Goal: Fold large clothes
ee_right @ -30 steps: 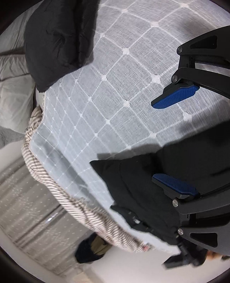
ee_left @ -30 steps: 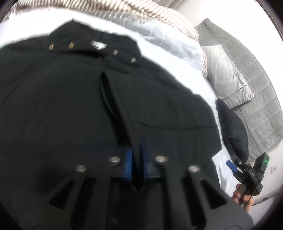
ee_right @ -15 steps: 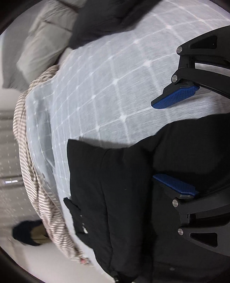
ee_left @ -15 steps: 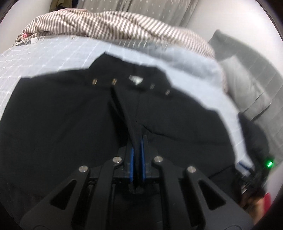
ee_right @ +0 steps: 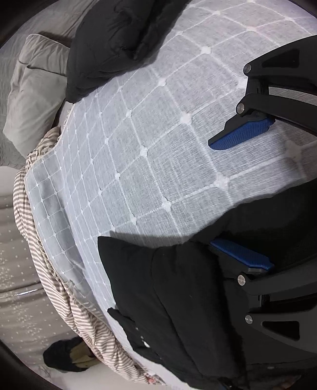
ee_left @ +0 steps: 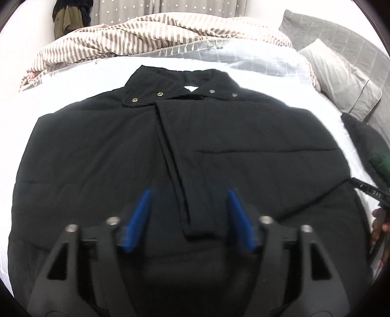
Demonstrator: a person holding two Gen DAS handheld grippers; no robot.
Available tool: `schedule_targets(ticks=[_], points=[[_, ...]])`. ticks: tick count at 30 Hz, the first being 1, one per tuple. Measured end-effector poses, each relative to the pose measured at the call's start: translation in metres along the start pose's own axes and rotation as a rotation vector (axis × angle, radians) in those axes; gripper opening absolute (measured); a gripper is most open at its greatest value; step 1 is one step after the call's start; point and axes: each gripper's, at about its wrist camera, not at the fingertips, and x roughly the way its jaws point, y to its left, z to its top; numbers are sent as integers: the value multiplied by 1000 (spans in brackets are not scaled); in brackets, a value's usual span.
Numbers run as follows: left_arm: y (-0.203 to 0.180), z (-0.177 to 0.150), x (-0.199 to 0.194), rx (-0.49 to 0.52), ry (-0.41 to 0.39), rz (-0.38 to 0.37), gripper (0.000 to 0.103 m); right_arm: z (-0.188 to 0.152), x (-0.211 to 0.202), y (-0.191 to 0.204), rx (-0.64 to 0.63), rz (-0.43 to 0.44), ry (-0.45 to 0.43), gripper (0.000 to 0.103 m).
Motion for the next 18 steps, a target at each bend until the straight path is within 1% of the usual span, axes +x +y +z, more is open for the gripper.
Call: schedule_targets(ticks=[2,6,8,10,14,16,18], points=[[2,-5,-13,-5,9,-5,80,-3,-9,0,-10,11,0,77],[6,-16,-36,-10,35,-11,85,-10,-32,1,-36,16,-11,77],[11,-22,-48,-25,51,-9,90,-14,-47,2,-42,30,-23,80],[18,-29,-61,-44,68,-5,94,-18,-63,4,-50,46,-36,83],[33,-45,-96,-55,96,-11,94,-22,-96,8,-40,75,-76,85],[40,-49,-113,-49,97,-3,95,-24,-112,8,-6,118,-80,86],[49,-55,-132,-49,88,10,99,-26,-126,8,19,150,-76,86]])
